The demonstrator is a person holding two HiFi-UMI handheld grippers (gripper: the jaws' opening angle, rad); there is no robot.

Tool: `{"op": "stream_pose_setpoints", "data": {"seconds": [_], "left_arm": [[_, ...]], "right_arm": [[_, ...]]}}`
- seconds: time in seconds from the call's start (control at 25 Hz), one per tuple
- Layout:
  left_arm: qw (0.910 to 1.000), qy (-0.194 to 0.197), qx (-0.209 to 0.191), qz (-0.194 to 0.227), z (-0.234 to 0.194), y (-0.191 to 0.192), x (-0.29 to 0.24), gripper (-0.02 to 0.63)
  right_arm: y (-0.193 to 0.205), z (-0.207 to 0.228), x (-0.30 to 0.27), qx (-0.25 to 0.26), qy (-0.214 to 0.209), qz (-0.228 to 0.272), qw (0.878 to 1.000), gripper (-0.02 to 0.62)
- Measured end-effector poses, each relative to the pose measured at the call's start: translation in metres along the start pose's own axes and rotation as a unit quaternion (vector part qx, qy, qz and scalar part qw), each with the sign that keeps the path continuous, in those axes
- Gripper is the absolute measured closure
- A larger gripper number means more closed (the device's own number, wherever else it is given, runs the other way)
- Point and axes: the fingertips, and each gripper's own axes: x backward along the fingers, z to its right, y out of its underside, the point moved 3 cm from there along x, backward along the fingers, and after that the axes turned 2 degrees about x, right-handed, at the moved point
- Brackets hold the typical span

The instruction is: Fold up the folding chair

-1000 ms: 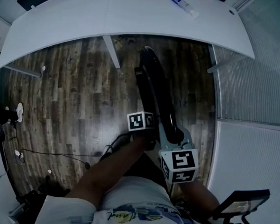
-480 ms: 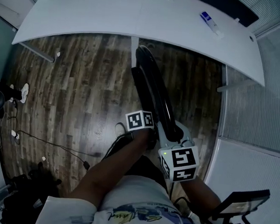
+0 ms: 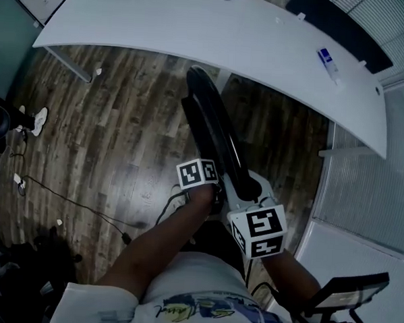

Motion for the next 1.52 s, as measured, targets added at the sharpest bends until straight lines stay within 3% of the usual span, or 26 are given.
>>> {"op": "stream_pose_setpoints", "data": {"seconds": [0.28, 0.48, 0.8, 1.16, 1.32, 1.52], "left_arm": [[0.9982, -0.015, 0.04, 0.042, -0.025, -0.049, 0.005, 0.477], [0.9921, -0.026, 0.088, 0.086, -0.03, -0.078, -0.002, 0.477], [0.9651, -0.041, 0.19, 0.176, -0.011, -0.118, -0.04, 0.477], [0.9353, -0.038, 0.266, 0.23, 0.008, -0.136, -0.087, 0.476], [0.9271, -0.042, 0.289, 0.235, 0.013, -0.14, -0.11, 0.476], [0.9232, -0.055, 0.298, 0.236, 0.019, -0.149, -0.136, 0.477]], "right_arm": [[-0.026, -0.006, -0.048, 0.036, -0.049, -0.003, 0.998, 0.525], [-0.044, 0.005, -0.075, 0.077, -0.102, -0.006, 0.992, 0.525], [-0.068, 0.059, -0.115, 0.162, -0.21, -0.023, 0.964, 0.525], [-0.071, 0.102, -0.138, 0.233, -0.275, -0.039, 0.932, 0.525], [-0.067, 0.128, -0.152, 0.241, -0.294, -0.047, 0.924, 0.525], [-0.066, 0.162, -0.164, 0.239, -0.312, -0.044, 0.919, 0.525]]}}
